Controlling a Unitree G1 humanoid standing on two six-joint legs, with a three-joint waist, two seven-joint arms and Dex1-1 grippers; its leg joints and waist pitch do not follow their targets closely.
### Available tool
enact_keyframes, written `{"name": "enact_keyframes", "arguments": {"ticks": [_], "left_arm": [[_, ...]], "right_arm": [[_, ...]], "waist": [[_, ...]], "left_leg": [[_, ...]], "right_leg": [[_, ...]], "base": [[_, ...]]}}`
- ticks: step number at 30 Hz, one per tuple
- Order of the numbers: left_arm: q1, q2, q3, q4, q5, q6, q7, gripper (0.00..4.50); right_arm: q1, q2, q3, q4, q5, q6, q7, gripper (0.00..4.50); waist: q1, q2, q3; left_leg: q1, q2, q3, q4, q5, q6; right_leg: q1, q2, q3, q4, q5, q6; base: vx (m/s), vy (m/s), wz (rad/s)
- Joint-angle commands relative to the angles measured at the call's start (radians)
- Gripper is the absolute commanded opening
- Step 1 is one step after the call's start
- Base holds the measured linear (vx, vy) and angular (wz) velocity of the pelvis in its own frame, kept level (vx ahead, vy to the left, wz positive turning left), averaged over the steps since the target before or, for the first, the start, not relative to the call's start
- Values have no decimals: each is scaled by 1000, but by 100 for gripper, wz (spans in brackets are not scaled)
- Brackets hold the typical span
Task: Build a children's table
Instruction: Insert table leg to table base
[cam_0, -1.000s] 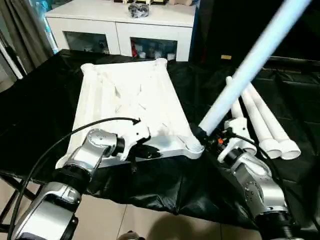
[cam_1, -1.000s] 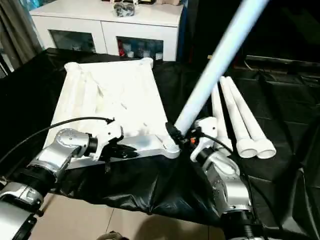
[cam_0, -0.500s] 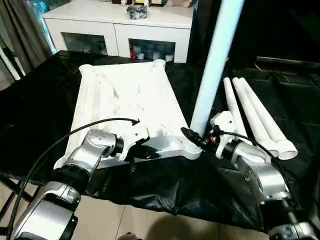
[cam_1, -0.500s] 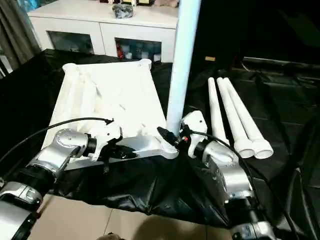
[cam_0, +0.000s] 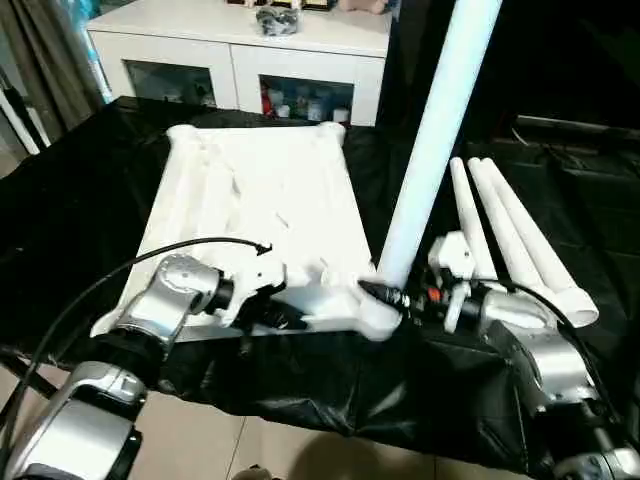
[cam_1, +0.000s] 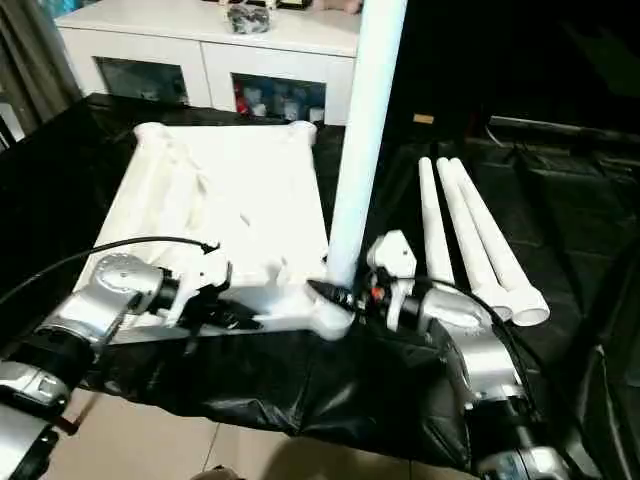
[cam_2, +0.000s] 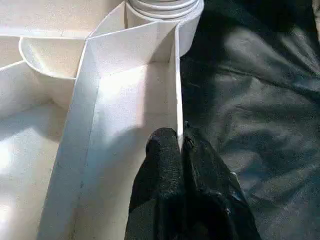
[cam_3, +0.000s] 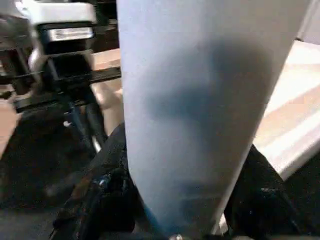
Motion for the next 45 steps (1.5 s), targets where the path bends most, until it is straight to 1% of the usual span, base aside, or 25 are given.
{"name": "enact_keyframes", "arguments": {"ticks": [1, 2, 3, 4, 6, 7, 10, 11, 12, 13, 14, 16, 17, 18, 19, 22, 24, 28, 31, 33, 35, 38, 41, 43, 45], "left_arm": [[-41, -30, -20, -30, -20, -38, -48, 0], [-45, -29, -15, -24, -17, -37, -47, 0], [-45, -29, -15, -24, -17, -37, -47, 0], [-51, -37, -1, -18, -19, -17, -18, 0], [-55, -42, 6, -16, -15, -11, 8, 0], [-60, -57, 16, -13, -5, 5, 62, 0], [-73, -93, 38, -15, 8, 49, 171, 0], [-74, -98, 41, -17, 8, 55, 182, 0], [-80, -134, 56, -36, 8, 99, 254, 0], [-80, -148, 59, -48, 9, 118, 280, 0], [-79, -175, 60, -71, 17, 155, 330, 0], [-77, -185, 60, -82, 22, 170, 349, 0], [-74, -200, 55, -93, 38, 179, 384, 0], [-70, -210, 50, -102, 46, 192, 401, 0], [-60, -232, 37, -118, 63, 214, 435, 0], [-40, -257, 13, -131, 95, 241, 479, 0], [-33, -261, 10, -130, 109, 253, 503, 0], [-26, -257, 9, -150, 109, 279, 515, 0], [-18, -254, 8, -167, 111, 289, 510, 0], [-13, -253, 9, -175, 113, 295, 510, 0], [-8, -252, 10, -180, 114, 295, 508, 0], [-6, -248, 8, -185, 112, 292, 501, 0], [-3, -236, 4, -186, 112, 285, 490, 0], [-2, -225, 4, -182, 112, 270, 480, 0], [-1, -213, 7, -183, 109, 252, 465, 0]], "right_arm": [[44, 12, 101, 59, -25, 58, 45, 188], [41, 18, 95, 68, -26, 54, 44, 188], [41, 18, 95, 68, -26, 54, 44, 188], [21, 38, 71, 95, -29, 52, 0, 188], [6, 51, 55, 114, -35, 48, -36, 188], [-22, 72, 27, 156, -51, 31, -114, 188], [-75, 109, -21, 237, -75, 5, -250, 188], [-81, 113, -27, 246, -76, 4, -264, 188], [-123, 141, -63, 310, -81, -3, -366, 188], [-139, 151, -77, 335, -82, -5, -406, 188], [-169, 168, -93, 384, -87, -8, -474, 188], [-179, 173, -98, 402, -89, -9, -496, 188], [-194, 182, -101, 428, -95, -7, -531, 188], [-204, 187, -102, 445, -99, -4, -550, 188], [-222, 200, -106, 474, -102, 3, -580, 188], [-245, 229, -113, 507, -105, 2, -604, 188], [-259, 250, -116, 524, -114, -6, -610, 188], [-276, 262, -108, 557, -132, -14, -638, 188], [-283, 266, -108, 571, -129, -21, -625, 188], [-286, 269, -111, 576, -131, -28, -620, 188], [-291, 272, -121, 580, -136, -40, -612, 244], [-295, 271, -125, 586, -136, -52, -602, 260], [-297, 265, -121, 581, -139, -67, -583, 300], [-295, 259, -118, 564, -132, -71, -553, 305], [-292, 250, -114, 542, -126, -75, -522, 314]], "waist": [[-5, 0, -42], [-5, 0, -42], [-6, 4, -40], [-6, 1, -41], [-10, 2, -39], [-13, -2, -37], [-21, -3, -32], [-29, -9, -31], [-33, -7, -34], [-43, -11, -33], [-47, -10, -34], [-51, -10, -33], [-49, -13, -32], [-50, -13, -33], [-52, -14, -35], [-53, -14, -37], [-53, -17, -38], [-57, -17, -33], [-63, -16, -27], [-64, -16, -27], [-63, -16, -29], [-61, -18, -28], [-58, -16, -31], [-58, -16, -33], [-57, -12, -32]], "left_leg": [[25, 117, -60, -80, -224, 22], [27, 116, -59, -80, -230, 19], [28, 118, -61, -81, -245, 10], [29, 119, -63, -83, -252, 3], [29, 119, -65, -85, -265, -5], [32, 117, -67, -85, -290, -17], [34, 113, -70, -84, -316, -33], [34, 115, -74, -86, -328, -41], [35, 119, -74, -87, -330, -49], [33, 120, -78, -91, -339, -57], [31, 120, -78, -91, -342, -63], [30, 113, -75, -89, -341, -55], [31, 109, -70, -83, -318, -38], [29, 108, -69, -82, -304, -31], [23, 110, -66, -83, -260, -13], [22, 110, -64, -83, -237, -3], [19, 108, -61, -82, -217, 10], [26, 109, -63, -85, -261, 4], [31, 110, -69, -90, -334, -22], [31, 112, -71, -92, -343, -27], [30, 112, -70, -93, -335, -27], [28, 110, -67, -90, -322, -20], [27, 111, -64, -91, -277, -10], [23, 110, -62, -91, -248, 1], [23, 110, -61, -90, -247, 6]], "right_leg": [[26, -164, 91, -100, -310, -101], [25, -165, 92, -103, -320, -100], [24, -165, 92, -106, -338, -100], [25, -165, 92, -104, -343, -100], [24, -166, 92, -106, -354, -105], [22, -171, 91, -110, -401, -102], [21, -176, 88, -122, -487, -90], [22, -175, 83, -125, -507, -83], [22, -177, 83, -120, -492, -90], [23, -175, 80, -118, -470, -98], [23, -173, 80, -112, -455, -105], [22, -175, 83, -116, -436, -113], [21, -179, 88, -119, -424, -114], [22, -178, 89, -117, -414, -117], [27, -172, 87, -110, -368, -124], [29, -168, 87, -104, -312, -137], [30, -167, 87, -99, -272, -143], [25, -166, 85, -111, -356, -130], [18, -167, 84, -122, -448, -104], [18, -169, 86, -122, -450, -100], [18, -169, 88, -119, -427, -104], [17, -173, 91, -122, -421, -112], [21, -167, 91, -113, -350, -127], [24, -166, 92, -105, -292, -143], [26, -167, 91, -106, -289, -146]], "base": [[0, 0, 0], [0, 0, 0], [0, 0, 0], [0, 0, 0], [0, 0, 0], [0, 0, 0], [0, 0, 0], [0, 0, 0], [0, 0, 0], [0, 0, 0], [0, 0, 0], [0, 0, 0], [0, 0, 0], [0, 0, 0], [0, 0, 0], [0, 0, 0], [0, 0, 0], [0, 0, 0], [0, 0, 0], [0, 0, 0], [0, 0, 0], [0, 0, 0], [0, 0, 0], [0, 0, 0], [0, 0, 0]]}}
